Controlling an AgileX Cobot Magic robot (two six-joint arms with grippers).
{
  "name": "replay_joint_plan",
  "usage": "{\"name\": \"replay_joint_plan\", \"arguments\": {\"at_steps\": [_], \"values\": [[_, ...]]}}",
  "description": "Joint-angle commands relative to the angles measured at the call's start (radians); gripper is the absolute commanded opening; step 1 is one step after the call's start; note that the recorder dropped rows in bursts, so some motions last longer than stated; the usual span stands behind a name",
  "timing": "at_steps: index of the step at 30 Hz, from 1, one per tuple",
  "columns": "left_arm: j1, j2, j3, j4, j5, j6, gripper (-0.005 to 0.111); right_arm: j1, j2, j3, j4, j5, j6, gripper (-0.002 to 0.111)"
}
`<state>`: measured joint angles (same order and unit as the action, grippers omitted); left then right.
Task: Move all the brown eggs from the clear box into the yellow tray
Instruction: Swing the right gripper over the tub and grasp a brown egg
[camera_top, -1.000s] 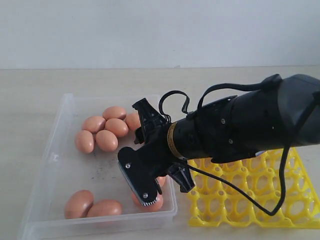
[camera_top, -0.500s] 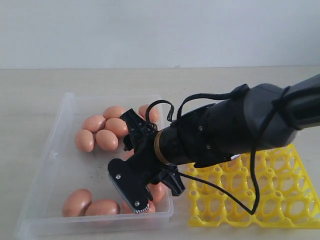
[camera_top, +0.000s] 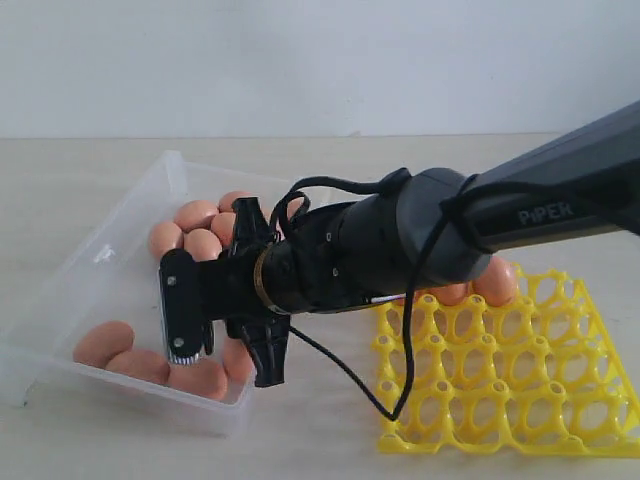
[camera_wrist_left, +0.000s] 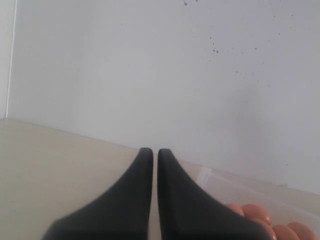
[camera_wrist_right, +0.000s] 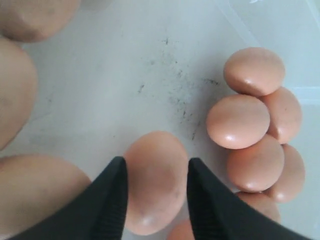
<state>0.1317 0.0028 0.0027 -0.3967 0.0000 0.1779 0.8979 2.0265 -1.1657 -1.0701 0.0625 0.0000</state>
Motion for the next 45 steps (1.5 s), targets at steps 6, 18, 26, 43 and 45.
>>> {"name": "replay_joint_plan", "arguments": {"at_steps": [6, 18, 26, 43, 45], "values": [[-0.003, -0.003, -0.003, -0.003, 0.000, 0.007, 0.004, 0.000, 0.029, -0.093, 0.476, 0.170, 0.064, 0.029], [-0.003, -0.003, -0.003, -0.003, 0.000, 0.007, 0.004, 0.000, 0.029, -0.341, 1.106, 0.913, -0.331, 0.029], [-0.003, -0.003, -0.003, -0.003, 0.000, 0.007, 0.004, -0.017, 0.029, -0.360, 1.083, 1.142, -0.159, 0.029], [-0.003, -0.003, -0.003, -0.003, 0.000, 0.007, 0.004, -0.032, 0.031, -0.360, 1.002, 0.764, 0.142, 0.065], [-0.003, -0.003, -0.003, -0.003, 0.000, 0.007, 0.004, -0.056, 0.033, -0.360, 0.989, 0.758, 0.182, 0.066]]}}
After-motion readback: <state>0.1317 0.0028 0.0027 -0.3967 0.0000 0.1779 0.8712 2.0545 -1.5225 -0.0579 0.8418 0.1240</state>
